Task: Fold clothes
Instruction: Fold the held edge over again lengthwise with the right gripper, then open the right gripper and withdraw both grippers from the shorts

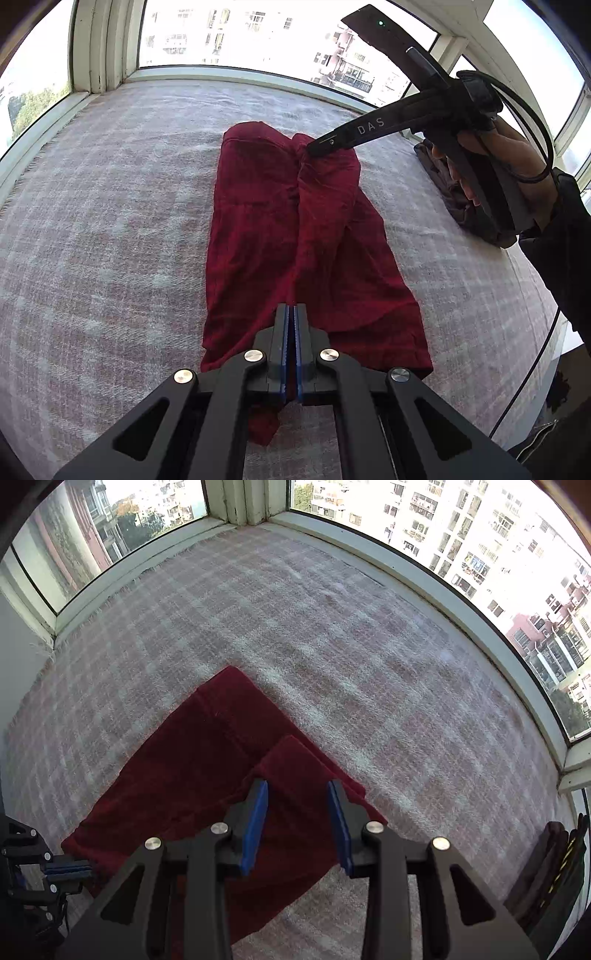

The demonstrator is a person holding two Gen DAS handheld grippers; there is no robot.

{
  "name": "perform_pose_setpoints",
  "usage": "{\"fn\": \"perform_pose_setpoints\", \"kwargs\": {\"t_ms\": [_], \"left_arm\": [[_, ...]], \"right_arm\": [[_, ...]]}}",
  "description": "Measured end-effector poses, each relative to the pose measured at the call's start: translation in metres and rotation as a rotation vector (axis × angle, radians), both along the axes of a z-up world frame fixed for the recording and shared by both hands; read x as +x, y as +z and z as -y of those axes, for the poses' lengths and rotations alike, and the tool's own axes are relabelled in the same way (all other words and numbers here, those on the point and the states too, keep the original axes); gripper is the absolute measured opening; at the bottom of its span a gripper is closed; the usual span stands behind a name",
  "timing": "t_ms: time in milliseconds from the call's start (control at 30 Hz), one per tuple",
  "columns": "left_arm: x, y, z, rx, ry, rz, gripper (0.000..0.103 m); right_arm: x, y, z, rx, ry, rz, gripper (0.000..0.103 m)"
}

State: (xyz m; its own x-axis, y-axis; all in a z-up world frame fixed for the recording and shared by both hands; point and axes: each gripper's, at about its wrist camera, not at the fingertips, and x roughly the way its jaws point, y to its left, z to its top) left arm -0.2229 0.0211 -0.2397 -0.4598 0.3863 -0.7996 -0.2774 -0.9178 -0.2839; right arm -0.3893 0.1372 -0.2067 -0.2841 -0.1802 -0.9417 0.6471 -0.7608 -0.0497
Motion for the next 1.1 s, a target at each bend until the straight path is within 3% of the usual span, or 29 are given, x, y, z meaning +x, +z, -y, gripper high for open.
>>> {"fn": "perform_pose_setpoints", "kwargs": {"t_ms": [133, 233, 367, 533, 667, 700, 800, 833, 967, 1033, 1100], "left_arm": [[-0.001, -0.001, -0.003, -0.008, -0.011, 0.0, 0.002], [-0.004, -0.004, 0.0, 0.009, 0.016, 0.018, 0.002], [-0.004, -0.004, 0.001, 0.019, 0.014, 0.023, 0.003], [-0.003, -0.007, 0.012, 0.028, 0.034, 0.07, 0.009], [-0.003, 0.013, 0.025, -0.026, 0.023, 0.039, 0.014], [-0.005, 0.019, 0.027, -0.048, 0.012, 0.026, 0.015], [-0.025, 0.037, 0.017, -0.087, -0.043, -0.021, 0.02], [-0.033, 0.043, 0.014, -0.099, -0.062, -0.037, 0.027], [-0.057, 0.054, -0.017, -0.15, -0.144, -0.096, 0.027], [-0.06, 0.051, -0.033, -0.146, -0.182, -0.084, 0.027], [-0.056, 0.042, -0.05, -0.155, -0.231, -0.065, 0.027]], "right_arm": [[0.0, 0.01, 0.009, 0.014, 0.155, 0.008, 0.033], [-0.015, -0.009, 0.01, 0.062, 0.164, 0.113, 0.033], [-0.021, -0.021, 0.02, 0.07, 0.173, 0.066, 0.033], [-0.021, -0.011, 0.01, -0.08, 0.106, 0.061, 0.033], [-0.002, 0.027, -0.04, -0.258, -0.01, 0.05, 0.035], [0.006, 0.035, -0.054, -0.269, -0.054, 0.037, 0.041], [0.036, 0.048, -0.081, -0.291, -0.134, 0.003, 0.044], [0.043, 0.05, -0.086, -0.284, -0.158, -0.013, 0.044], [0.041, 0.036, -0.084, -0.2, -0.23, -0.03, 0.044], [0.034, 0.03, -0.081, -0.184, -0.24, -0.031, 0.044], [0.028, 0.024, -0.072, -0.175, -0.24, -0.025, 0.035]]}}
